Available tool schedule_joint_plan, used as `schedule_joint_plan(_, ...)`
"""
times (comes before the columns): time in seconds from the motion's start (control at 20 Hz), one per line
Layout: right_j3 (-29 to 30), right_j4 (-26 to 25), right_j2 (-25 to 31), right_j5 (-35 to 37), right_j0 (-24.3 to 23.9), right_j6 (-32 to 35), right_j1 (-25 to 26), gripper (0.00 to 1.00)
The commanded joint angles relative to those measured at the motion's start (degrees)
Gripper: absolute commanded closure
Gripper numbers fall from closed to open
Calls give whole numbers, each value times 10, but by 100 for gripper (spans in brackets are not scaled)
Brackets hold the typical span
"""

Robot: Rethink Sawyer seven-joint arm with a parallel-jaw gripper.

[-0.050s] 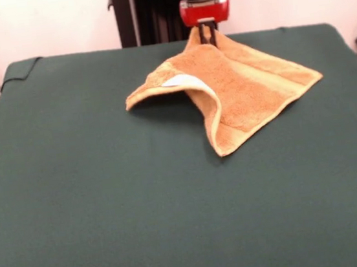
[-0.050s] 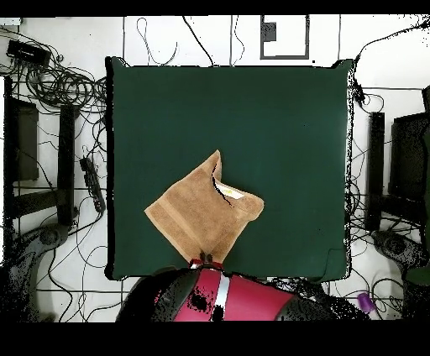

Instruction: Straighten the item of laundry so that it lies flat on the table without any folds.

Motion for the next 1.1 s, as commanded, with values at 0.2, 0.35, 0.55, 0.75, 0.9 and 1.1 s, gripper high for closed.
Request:
schedule_joint_plan(0.2,-27,7,34,40,-5,63,47,0)
schedule_joint_plan(0.35,-34,2,44,65,-12,54,39,0)
schedule_joint_plan(0.55,-33,6,50,105,-16,45,25,0)
schedule_joint_plan(0.75,-48,23,42,107,-2,43,13,0)
schedule_joint_plan(0.9,-75,40,46,152,9,26,-34,0)
schedule_joint_plan(1.1,-115,64,46,222,31,7,-91,0)
